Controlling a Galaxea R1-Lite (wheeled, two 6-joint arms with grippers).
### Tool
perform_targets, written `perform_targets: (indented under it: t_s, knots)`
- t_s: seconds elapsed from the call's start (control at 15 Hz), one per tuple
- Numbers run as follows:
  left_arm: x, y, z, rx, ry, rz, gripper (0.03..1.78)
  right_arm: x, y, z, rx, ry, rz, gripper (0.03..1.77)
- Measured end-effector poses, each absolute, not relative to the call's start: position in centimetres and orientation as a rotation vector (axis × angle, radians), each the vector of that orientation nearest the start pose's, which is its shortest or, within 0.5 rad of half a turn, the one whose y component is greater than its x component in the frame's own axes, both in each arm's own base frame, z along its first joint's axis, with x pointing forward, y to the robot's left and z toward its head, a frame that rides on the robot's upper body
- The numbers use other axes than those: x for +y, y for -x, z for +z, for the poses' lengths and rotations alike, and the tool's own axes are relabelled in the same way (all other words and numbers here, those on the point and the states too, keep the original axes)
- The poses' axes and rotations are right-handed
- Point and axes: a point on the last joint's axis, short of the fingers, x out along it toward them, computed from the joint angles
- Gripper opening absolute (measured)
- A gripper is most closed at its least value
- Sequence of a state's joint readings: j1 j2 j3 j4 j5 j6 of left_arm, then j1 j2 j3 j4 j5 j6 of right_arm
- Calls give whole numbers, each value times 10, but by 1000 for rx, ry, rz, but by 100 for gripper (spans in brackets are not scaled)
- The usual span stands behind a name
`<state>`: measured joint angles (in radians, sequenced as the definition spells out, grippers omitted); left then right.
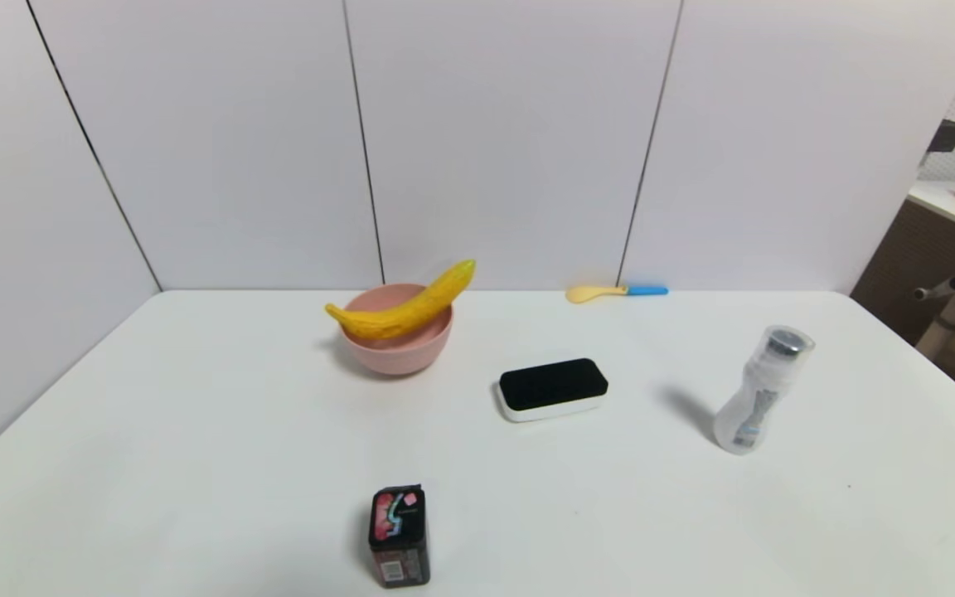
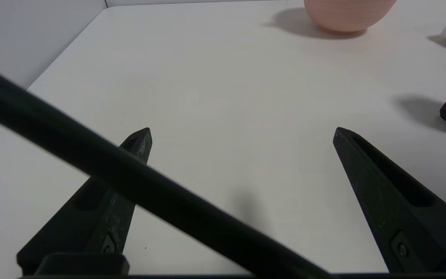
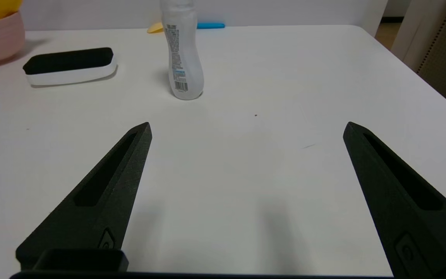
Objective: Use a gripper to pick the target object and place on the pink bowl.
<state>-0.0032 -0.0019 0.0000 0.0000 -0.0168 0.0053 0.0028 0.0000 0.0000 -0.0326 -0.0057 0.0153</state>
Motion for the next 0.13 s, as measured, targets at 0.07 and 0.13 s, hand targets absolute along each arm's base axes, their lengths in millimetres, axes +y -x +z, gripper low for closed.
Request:
perform_targets:
  t_s: [0.07,0.13]
  knots:
    - [0,23,75,-2,-5,-20,169,0,23,79,-33,-16,-3,171]
    - [0,23,75,-2,-5,-20,169,0,23,79,-33,-15,-3,171]
